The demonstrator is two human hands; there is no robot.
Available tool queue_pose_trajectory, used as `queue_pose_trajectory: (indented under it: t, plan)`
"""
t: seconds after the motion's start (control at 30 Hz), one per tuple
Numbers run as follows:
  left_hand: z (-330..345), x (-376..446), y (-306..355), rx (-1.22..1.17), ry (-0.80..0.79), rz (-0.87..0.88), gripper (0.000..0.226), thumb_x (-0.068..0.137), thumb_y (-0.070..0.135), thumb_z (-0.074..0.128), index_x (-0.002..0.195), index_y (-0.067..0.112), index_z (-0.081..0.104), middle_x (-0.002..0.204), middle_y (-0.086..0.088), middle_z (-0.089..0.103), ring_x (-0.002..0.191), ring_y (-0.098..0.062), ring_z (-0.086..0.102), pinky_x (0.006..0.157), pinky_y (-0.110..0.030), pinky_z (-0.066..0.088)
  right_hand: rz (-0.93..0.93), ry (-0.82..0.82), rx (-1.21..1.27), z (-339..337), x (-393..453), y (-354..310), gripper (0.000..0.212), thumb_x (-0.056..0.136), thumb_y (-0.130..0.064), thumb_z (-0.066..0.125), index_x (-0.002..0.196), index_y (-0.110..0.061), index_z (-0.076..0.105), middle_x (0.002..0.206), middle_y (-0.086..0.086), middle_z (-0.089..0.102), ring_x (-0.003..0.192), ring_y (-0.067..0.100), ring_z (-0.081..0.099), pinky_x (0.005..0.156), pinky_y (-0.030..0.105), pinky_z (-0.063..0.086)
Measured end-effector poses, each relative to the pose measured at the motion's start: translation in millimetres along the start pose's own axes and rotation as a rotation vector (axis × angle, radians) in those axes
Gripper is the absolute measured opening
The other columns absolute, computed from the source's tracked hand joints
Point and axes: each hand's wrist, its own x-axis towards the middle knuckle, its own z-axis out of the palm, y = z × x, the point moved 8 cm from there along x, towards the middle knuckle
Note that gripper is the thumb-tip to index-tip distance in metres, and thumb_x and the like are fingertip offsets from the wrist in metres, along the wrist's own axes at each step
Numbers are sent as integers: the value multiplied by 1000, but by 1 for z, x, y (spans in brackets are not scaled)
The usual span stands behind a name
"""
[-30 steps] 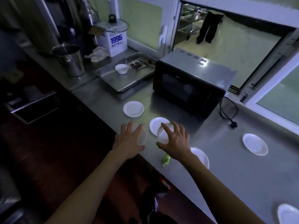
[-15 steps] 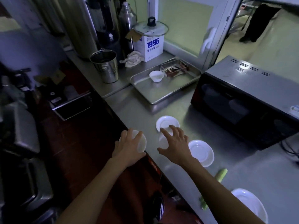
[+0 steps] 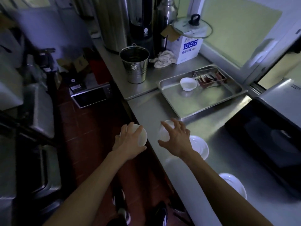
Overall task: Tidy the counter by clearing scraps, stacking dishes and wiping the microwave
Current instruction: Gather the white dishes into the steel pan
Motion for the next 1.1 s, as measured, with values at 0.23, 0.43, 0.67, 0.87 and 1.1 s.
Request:
queue_pose_trajectory:
  t: [0.23, 0.43, 0.67, 0.87, 1.1]
  plan:
    - [-27, 78, -62, -48, -9, 47, 88, 71, 64, 67, 143, 42, 21, 151, 4, 11, 137, -27, 13, 101, -58, 40, 60, -2, -26, 5, 79, -38, 84, 71, -63, 71, 145, -43, 36, 155, 3, 28, 141, 32, 23, 109, 56, 33]
    - [-72, 142, -97, -84, -14, 126, 82, 73, 60, 64, 141, 42, 20, 147, 4, 12, 135, -27, 14, 103, -55, 37, 161, 34, -48, -2, 132, -65, 86, 73, -64, 71, 147, -42, 34, 156, 3, 26, 140, 32, 23, 107, 55, 35]
    - [-85, 210, -81, -22, -75, 239, 89, 72, 56, 66, 146, 40, 19, 151, 2, 11, 139, -31, 15, 104, -58, 36, 289, 63, -13, -18, 165, -55, 86, 75, -63, 70, 149, -40, 32, 157, 2, 23, 141, 31, 21, 108, 53, 32]
    - [-62, 261, -39, 24, -139, 357, 93, 74, 61, 65, 149, 41, 13, 152, 2, 4, 142, -31, 8, 107, -57, 33, 429, 85, 77, -16, 177, -3, 86, 75, -61, 72, 148, -40, 33, 157, 3, 25, 141, 31, 21, 108, 53, 32]
    - [-53, 329, 50, 90, -149, 517, 94, 70, 64, 66, 147, 43, 16, 152, 6, 5, 139, -25, 7, 104, -55, 35, 581, 184, 185, -28, 197, 74, 85, 73, -63, 70, 147, -43, 35, 156, 1, 27, 140, 29, 23, 105, 50, 33]
